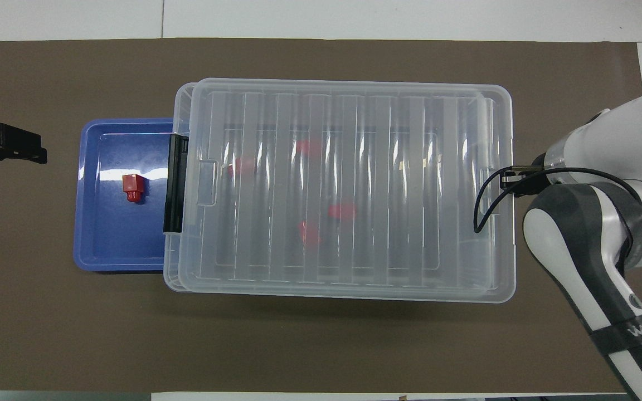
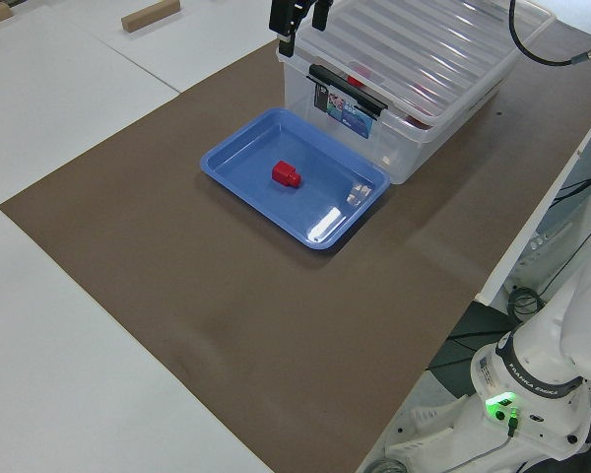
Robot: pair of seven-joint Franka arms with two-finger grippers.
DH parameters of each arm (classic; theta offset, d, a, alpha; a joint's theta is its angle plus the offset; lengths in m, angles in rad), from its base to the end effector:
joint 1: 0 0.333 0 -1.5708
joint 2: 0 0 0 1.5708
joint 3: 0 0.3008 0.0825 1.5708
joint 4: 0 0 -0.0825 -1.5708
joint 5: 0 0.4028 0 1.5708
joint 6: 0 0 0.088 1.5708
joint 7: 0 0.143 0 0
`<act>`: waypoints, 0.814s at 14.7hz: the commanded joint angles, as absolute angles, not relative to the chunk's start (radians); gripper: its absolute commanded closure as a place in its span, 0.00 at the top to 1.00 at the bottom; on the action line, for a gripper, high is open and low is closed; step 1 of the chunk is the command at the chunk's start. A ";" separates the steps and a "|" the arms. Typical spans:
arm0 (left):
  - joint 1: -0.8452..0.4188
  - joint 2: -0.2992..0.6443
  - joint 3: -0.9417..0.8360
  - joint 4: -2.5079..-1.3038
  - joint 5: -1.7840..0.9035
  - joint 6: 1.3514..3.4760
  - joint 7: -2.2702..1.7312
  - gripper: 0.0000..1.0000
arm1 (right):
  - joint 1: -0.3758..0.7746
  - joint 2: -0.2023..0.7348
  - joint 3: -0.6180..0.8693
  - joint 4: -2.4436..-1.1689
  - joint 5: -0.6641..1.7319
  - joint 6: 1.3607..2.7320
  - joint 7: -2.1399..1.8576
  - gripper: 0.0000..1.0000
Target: Place red block in blue tray from box
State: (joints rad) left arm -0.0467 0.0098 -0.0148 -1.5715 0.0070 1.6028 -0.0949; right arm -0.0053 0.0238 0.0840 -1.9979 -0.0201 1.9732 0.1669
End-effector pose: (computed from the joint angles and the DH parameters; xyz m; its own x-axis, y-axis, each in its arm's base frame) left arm 0.5791 -0.0346 0.5702 0.9992 0.0332 0.0221 0.0333 -0.9994 -0.0048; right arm 0.5675 0.0427 0.3834 0.9958 -0.0802 -0.0451 -0.0792 -0.9966 0.0239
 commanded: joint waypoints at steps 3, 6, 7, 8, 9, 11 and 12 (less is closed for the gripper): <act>-0.037 -0.009 -0.020 -1.582 0.009 1.589 -0.084 1.00 | -0.009 0.011 0.092 -2.019 -0.005 1.994 0.186 0.00; -0.037 -0.009 -0.020 -1.582 0.009 1.589 -0.084 1.00 | -0.011 0.011 0.091 -2.014 -0.005 1.977 0.160 0.00; -0.037 -0.009 -0.020 -1.582 0.009 1.589 -0.084 1.00 | -0.011 0.014 0.086 -2.000 -0.008 1.953 0.147 0.05; -0.037 -0.009 -0.020 -1.582 0.009 1.589 -0.084 1.00 | -0.011 0.017 0.084 -1.981 -0.018 1.927 0.144 0.11; -0.037 -0.009 -0.020 -1.582 0.009 1.589 -0.084 1.00 | -0.014 0.017 0.081 -1.965 -0.020 1.911 0.143 0.16; -0.037 -0.009 -0.020 -1.582 0.009 1.589 -0.084 1.00 | -0.014 0.018 0.078 -1.953 -0.021 1.893 0.140 0.31; -0.037 -0.009 -0.020 -1.582 0.009 1.589 -0.084 1.00 | -0.014 0.017 0.078 -1.951 -0.023 1.890 0.137 0.34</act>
State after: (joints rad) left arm -0.0467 0.0098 -0.0148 -1.5715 0.0070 1.6028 -0.0949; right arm -0.0067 0.0222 0.0772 -1.9671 -0.0224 1.9173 0.1608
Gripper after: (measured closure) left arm 0.000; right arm 0.775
